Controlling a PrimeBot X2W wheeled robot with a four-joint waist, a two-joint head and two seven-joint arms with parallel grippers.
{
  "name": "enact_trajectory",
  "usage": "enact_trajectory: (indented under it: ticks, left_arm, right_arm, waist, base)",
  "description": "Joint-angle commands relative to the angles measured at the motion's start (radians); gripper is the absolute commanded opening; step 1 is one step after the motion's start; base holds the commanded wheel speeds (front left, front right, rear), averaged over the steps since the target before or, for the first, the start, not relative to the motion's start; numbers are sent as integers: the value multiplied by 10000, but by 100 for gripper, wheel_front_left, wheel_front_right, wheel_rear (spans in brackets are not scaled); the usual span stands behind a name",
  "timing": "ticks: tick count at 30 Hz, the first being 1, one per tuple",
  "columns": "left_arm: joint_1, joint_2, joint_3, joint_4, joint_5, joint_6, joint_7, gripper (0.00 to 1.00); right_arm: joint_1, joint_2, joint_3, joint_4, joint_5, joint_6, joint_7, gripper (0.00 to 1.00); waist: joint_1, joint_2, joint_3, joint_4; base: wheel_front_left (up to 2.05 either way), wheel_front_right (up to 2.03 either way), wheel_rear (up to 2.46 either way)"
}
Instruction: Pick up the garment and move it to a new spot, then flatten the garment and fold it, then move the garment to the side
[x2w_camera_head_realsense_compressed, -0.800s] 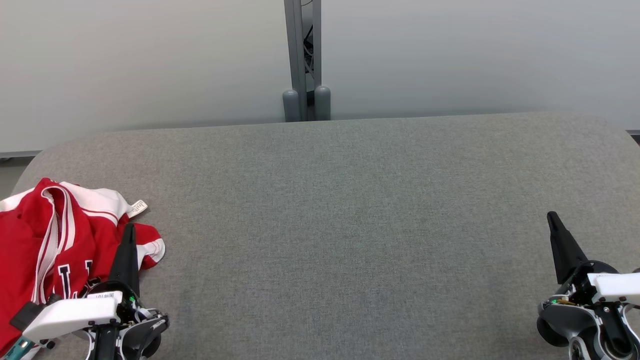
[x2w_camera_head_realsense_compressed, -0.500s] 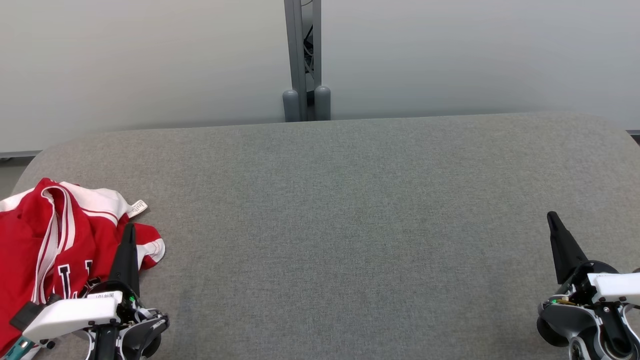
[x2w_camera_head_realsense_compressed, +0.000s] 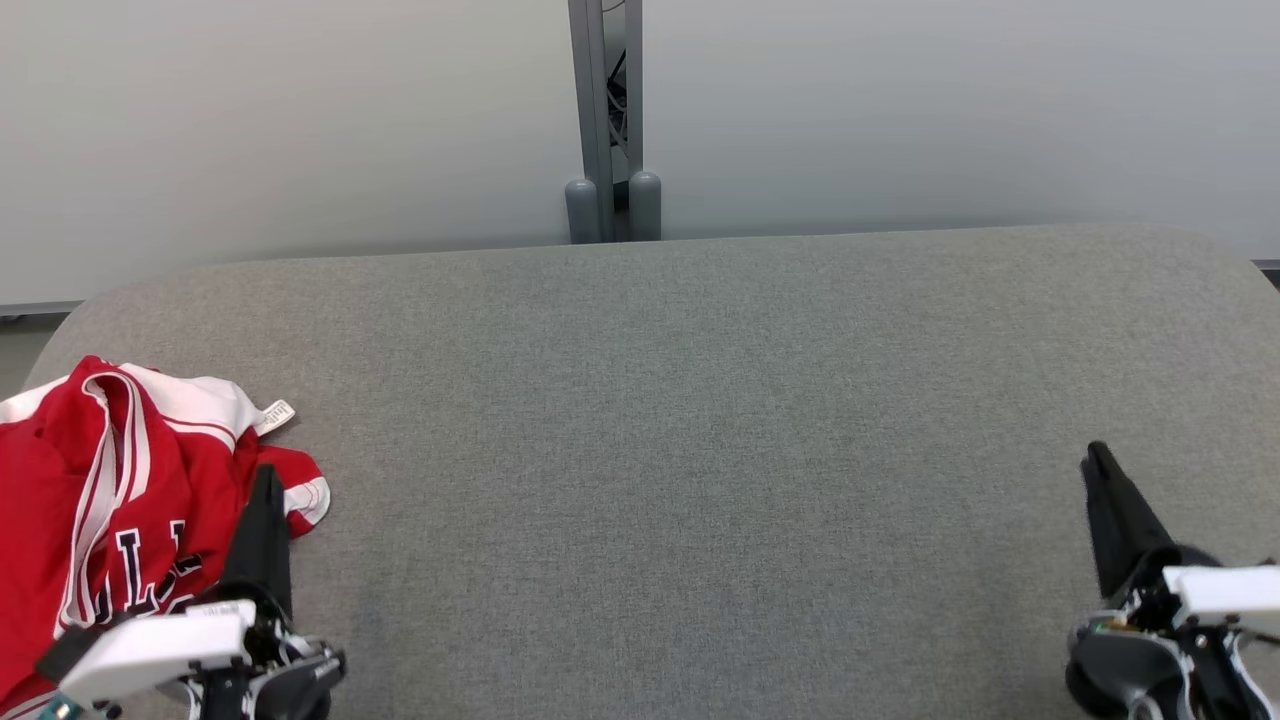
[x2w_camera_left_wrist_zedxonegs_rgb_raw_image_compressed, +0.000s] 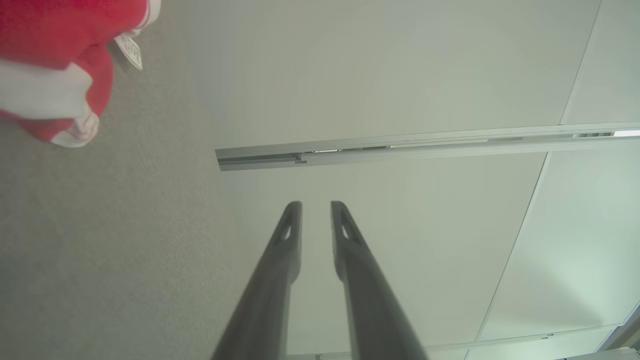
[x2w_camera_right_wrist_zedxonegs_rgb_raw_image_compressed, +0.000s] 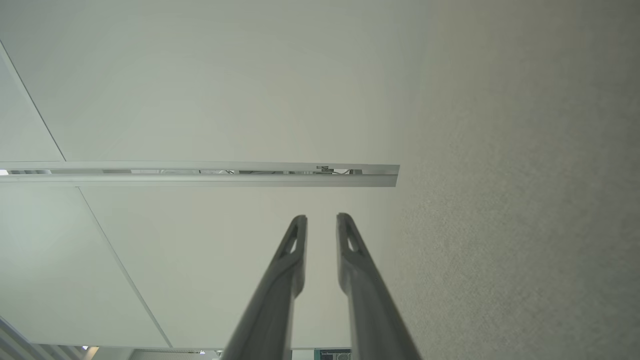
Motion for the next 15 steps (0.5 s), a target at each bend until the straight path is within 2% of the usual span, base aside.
enact_trajectory:
  ticks: [1, 9, 15]
  left_arm:
    - [62, -21, -14, 52, 1, 2, -2, 100]
    - [222, -12, -405, -87, 247, 0, -317, 100]
    - [265, 58, -632, -176, 1274, 21, -577, 100]
  right_arm:
    - [67, 25, 7, 50, 0, -2, -1, 100]
    - [319, 2, 329, -151, -215, -3, -321, 100]
    - [394, -225, 729, -315, -1022, -2, -765, 100]
  waist:
    - [0, -1, 0, 0]
    - [0, -1, -41, -13]
    - [0, -1, -70, -26]
  base:
    - [0, 0, 0]
    - [0, 0, 0]
    - [0, 0, 0]
